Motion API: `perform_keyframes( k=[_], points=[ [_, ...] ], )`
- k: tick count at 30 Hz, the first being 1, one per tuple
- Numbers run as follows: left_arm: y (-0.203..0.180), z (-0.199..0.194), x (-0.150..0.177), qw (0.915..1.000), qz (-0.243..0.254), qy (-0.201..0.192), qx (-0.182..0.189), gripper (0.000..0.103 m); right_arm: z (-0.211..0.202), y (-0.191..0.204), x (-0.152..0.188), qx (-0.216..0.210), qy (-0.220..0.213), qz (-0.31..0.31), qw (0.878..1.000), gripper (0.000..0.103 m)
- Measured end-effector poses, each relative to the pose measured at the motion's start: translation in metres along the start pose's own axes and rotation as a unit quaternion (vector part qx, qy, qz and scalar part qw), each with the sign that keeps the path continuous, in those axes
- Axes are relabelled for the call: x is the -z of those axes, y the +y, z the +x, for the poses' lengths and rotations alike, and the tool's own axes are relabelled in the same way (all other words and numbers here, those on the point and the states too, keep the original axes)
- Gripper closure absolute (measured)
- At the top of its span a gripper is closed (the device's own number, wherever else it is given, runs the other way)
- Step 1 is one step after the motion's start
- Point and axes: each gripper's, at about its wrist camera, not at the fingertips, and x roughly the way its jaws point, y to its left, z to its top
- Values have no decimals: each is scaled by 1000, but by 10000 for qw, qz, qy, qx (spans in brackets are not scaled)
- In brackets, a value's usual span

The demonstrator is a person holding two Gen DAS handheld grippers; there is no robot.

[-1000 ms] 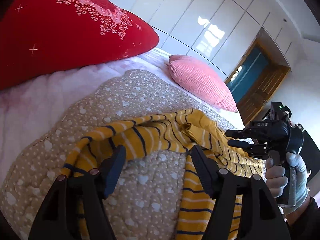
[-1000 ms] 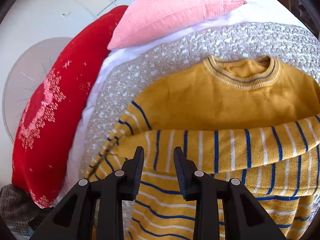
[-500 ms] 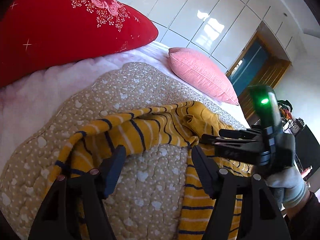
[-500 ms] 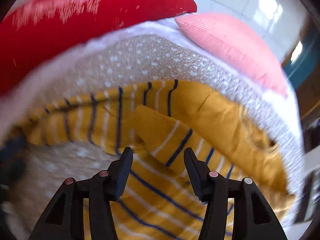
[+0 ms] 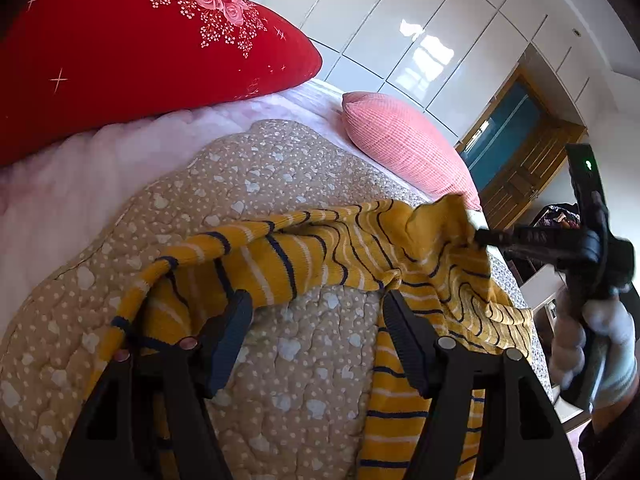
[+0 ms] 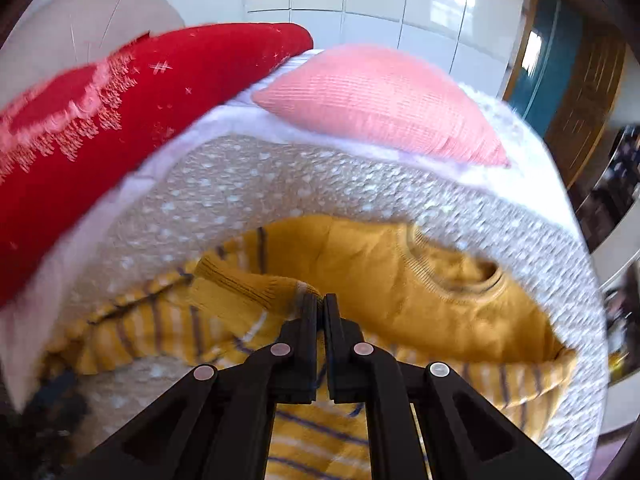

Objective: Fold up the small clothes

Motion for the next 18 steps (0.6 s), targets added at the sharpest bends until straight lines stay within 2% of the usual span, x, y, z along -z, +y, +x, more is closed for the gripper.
perform_keyframes(
  k=[5, 6, 10, 12, 14, 15, 16, 17, 18],
  points=[
    [4, -2, 0, 10000, -88, -30, -13, 36, 16, 28, 59, -894, 970, -145, 9912, 99],
    [5, -2, -1, 9999, -100, -26, -6, 36, 16, 28, 59, -894, 970, -145, 9912, 99],
    [2, -3, 0, 10000, -85, -12, 34, 36, 19, 29, 108, -1575, 1620, -117, 9741, 99],
    [0, -3, 1, 10000, -70, -11, 32, 36, 12, 21, 116, -1700, 1698, -103, 9707, 99],
    [-2, -2, 2, 10000, -70, -5, 33, 36, -3, 11, 110, -1508, 1462, -179, 9775, 97],
    [-3, -1, 3, 10000, -66, 1, 28, 36, -10, 6, 103, -1326, 1260, -220, 9829, 90],
    [-4, -1, 3, 10000, -53, 9, 20, 36, -17, 2, 95, -1116, 1061, -242, 9878, 76],
    [-6, 0, 4, 10000, -26, 26, 12, 36, -21, -2, 86, -970, 872, -231, 9912, 67],
    [-7, 1, 5, 10000, -1, 39, 4, 36, -24, -4, 77, -894, 698, -216, 9933, 50]
  ],
)
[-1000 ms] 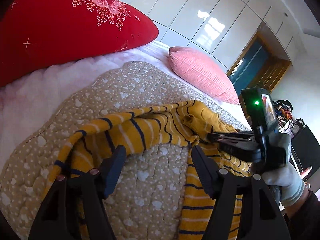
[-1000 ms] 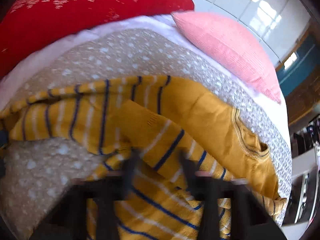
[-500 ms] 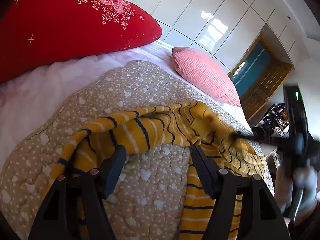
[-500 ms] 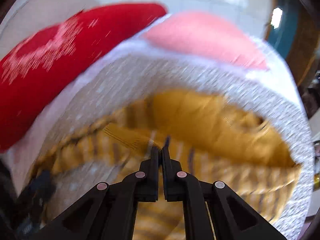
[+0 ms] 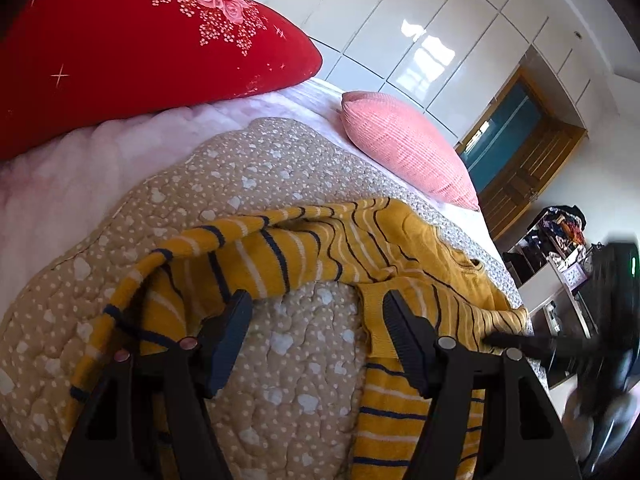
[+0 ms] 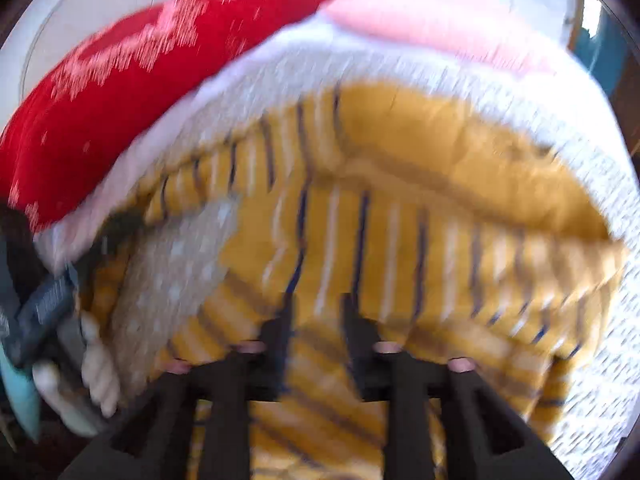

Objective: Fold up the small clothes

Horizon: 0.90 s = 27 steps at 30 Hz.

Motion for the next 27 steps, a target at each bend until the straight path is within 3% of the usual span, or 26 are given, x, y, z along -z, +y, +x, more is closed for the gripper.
perform_keyframes(
  k=[1, 3, 9, 11, 13, 19, 21, 24, 26, 27],
  points=[
    [-2, 1, 1, 10000, 35, 11, -9, 36, -1, -1, -10, 93, -177, -9, 9998, 42],
    [-6, 2, 4, 9999, 113, 31, -28, 36, 6, 0, -27, 227, -343, -106, 9991, 42],
    [-9, 5, 7, 9998, 184, 78, -38, 36, 69, 12, -52, 469, 199, -708, 9962, 43],
    [-8, 4, 7, 9998, 162, 89, -22, 36, 80, 17, -50, 315, 499, -910, 9941, 74],
    [-7, 4, 6, 9998, 156, 87, -11, 36, 77, 21, -45, 410, 486, -1055, 9924, 88],
    [-7, 7, 5, 9998, 176, 134, -7, 36, 53, 1, -75, 607, -231, -374, 9972, 89],
    [-7, 9, 6, 9997, 200, 149, -27, 36, 58, -3, -88, 615, -238, -158, 9977, 85],
    [-7, 11, 7, 9995, 253, 170, -58, 36, 86, -2, -94, 596, 153, -66, 9981, 83],
    [-7, 10, 8, 9995, 256, 165, -58, 36, 80, -9, -90, 495, 97, 35, 9987, 83],
    [-7, 10, 7, 9995, 253, 164, -58, 36, 68, -18, -88, 375, -29, 147, 9992, 77]
  ],
)
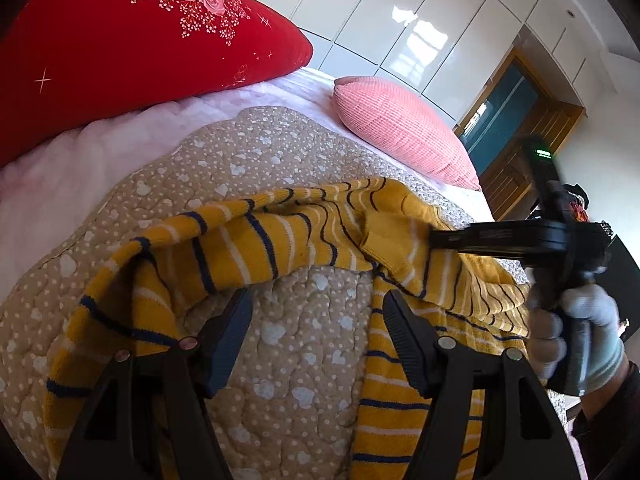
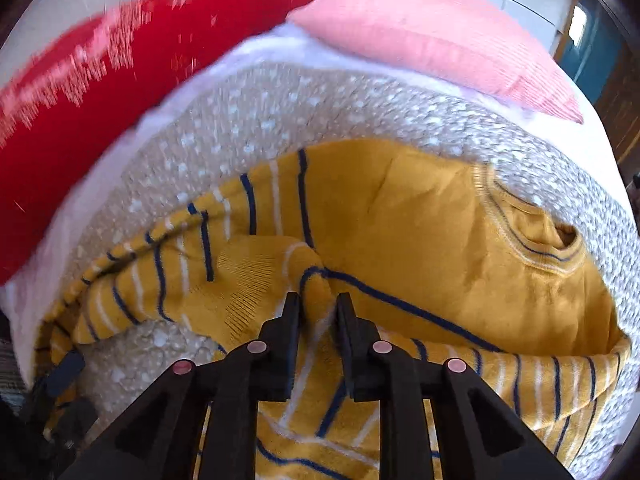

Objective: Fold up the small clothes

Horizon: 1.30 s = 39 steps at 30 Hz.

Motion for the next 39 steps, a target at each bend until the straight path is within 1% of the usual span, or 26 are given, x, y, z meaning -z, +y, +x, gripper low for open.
perform_keyframes(
  k=[1, 4, 7, 8, 9, 10, 11, 13, 14, 15, 17, 18, 19, 22, 24, 25, 26, 27, 28, 30, 31, 32, 34, 36, 37, 39],
  points=[
    [0, 0, 0, 10000, -5, 4, 2, 36, -10, -11, 4, -38, -101, 111, 9999, 70],
    [0, 1, 0, 10000, -5, 17, -13, 36, -42, -61, 19, 278, -371, 590, 9972, 68],
    [-1, 1, 1, 10000, 7, 25, -78, 36, -43, -127, 43, 450, -93, 1372, 9895, 68],
    [-1, 2, 1, 9999, 10, 21, -112, 36, -37, -150, 52, 537, 62, 1646, 9849, 68],
    [-2, 1, 2, 9999, 13, 15, -135, 36, -33, -171, 63, 752, 168, 1884, 9791, 72],
    [-2, 0, 2, 9999, 13, 2, -165, 36, -31, -192, 74, 1183, 212, 2146, 9693, 73],
    [-2, -2, 2, 9999, -4, -17, -170, 36, -34, -210, 86, 1520, 150, 2439, 9577, 73],
    [1, -10, 0, 9999, -68, -126, -82, 36, -48, -226, 102, 1886, -83, 2836, 9402, 69],
    [2, -16, -2, 9997, -91, -212, -49, 36, -56, -227, 107, 1914, -196, 2911, 9371, 69],
    [4, -24, -4, 9994, -129, -333, -40, 36, -62, -224, 109, 1852, -301, 2896, 9386, 69],
    [12, -39, -9, 9979, -274, -579, -59, 36, -79, -209, 111, 1860, -496, 2668, 9443, 69],
    [19, -46, -11, 9968, -386, -697, -108, 34, -86, -200, 112, 1813, -588, 2508, 9491, 69],
    [26, -52, -12, 9954, -496, -788, -212, 34, -94, -183, 110, 1661, -683, 2281, 9569, 68],
    [50, -63, -15, 9887, -840, -962, -790, 34, -103, -145, 108, 1193, -773, 1828, 9728, 64],
    [73, -70, -15, 9808, -1145, -994, -1228, 34, -102, -111, 107, 781, -729, 1480, 9832, 59],
    [81, -73, -15, 9773, -1264, -1007, -1367, 34, -97, -90, 106, 537, -657, 1282, 9881, 58],
    [95, -77, -14, 9713, -1450, -1034, -1575, 34, -91, -66, 105, 283, -569, 1057, 9924, 58],
    [105, -81, -14, 9667, -1591, -1052, -1707, 34, -87, -48, 105, 109, -505, 876, 9948, 58],
    [117, -86, -12, 9610, -1767, -1085, -1828, 34, -80, -18, 105, -116, -428, 591, 9973, 58],
    [138, -95, -12, 9520, -2057, -1181, -1937, 34, -73, 19, 107, -406, -350, 199, 9984, 58],
    [148, -100, -11, 9470, -2199, -1249, -1980, 34, -69, 47, 106, -612, -306, -40, 9976, 56],
    [157, -108, -10, 9414, -2341, -1340, -2024, 34, -64, 62, 107, -747, -284, -171, 9967, 55],
    [170, -118, -7, 9349, -2484, -1469, -2067, 34, -59, 100, 106, -1066, -279, -421, 9930, 51],
    [178, -124, -6, 9309, -2533, -1526, -2146, 34, -57, 136, 105, -1315, -297, -728, 9882, 45],
    [181, -124, -6, 9301, -2552, -1512, -2167, 34, -55, 153, 104, -1407, -298, -886, 9856, 44],
    [184, -122, -5, 9312, -2592, -1456, -2109, 34, -53, 185, 108, -1418, -339, -1124, 9829, 44]
  ],
)
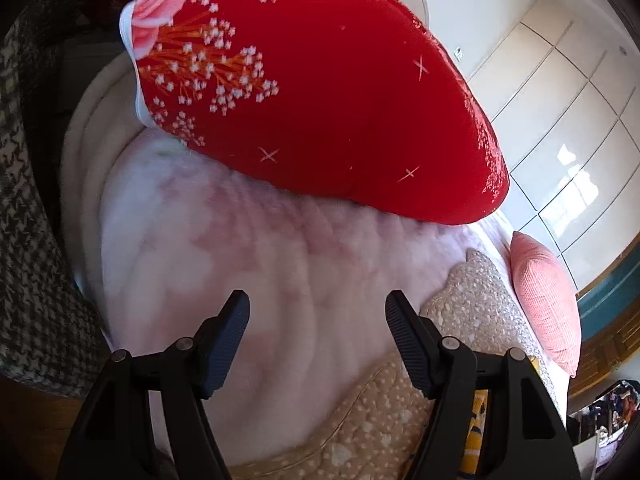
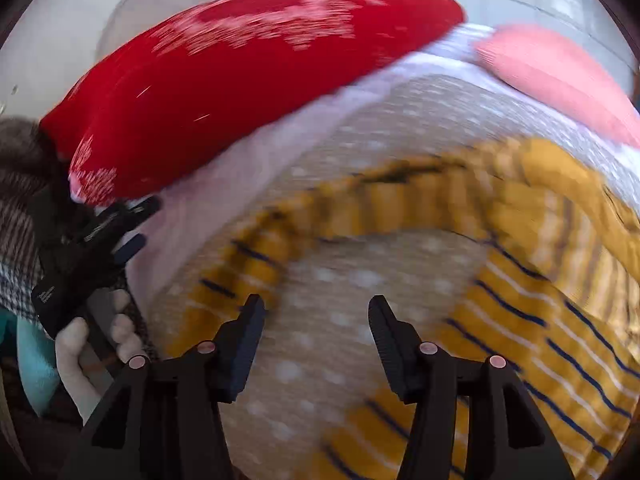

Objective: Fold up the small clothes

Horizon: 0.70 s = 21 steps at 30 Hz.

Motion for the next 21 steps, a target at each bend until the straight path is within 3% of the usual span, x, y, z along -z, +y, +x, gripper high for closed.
perform_keyframes(
  k=[6, 11, 12, 13, 14, 17, 21],
  points=[
    [0, 7, 1, 9999, -86, 86, 39, 34, 32, 57, 3, -283, 87, -387, 9988, 44],
    [-2, 8, 4, 9999, -55, 101, 9, 34, 61, 71, 11, -36, 266, -472, 9985, 44],
    [-5, 9, 5, 9999, -23, 117, 7, 34, 67, 72, 12, 110, 336, -507, 9981, 54],
    [-7, 11, 6, 9999, 2, 125, 6, 34, 73, 71, 13, 225, 411, -525, 9975, 80],
    [-10, 13, 8, 9999, 34, 137, 10, 34, 75, 68, 15, 277, 465, -525, 9972, 86],
    [-19, 15, 13, 9998, 109, 152, 53, 34, 59, 49, 8, 102, 362, -105, 9992, 90],
    [-43, 19, 25, 9987, 378, 241, 253, 34, -10, -6, -10, 139, -310, 440, 9985, 91]
  ],
)
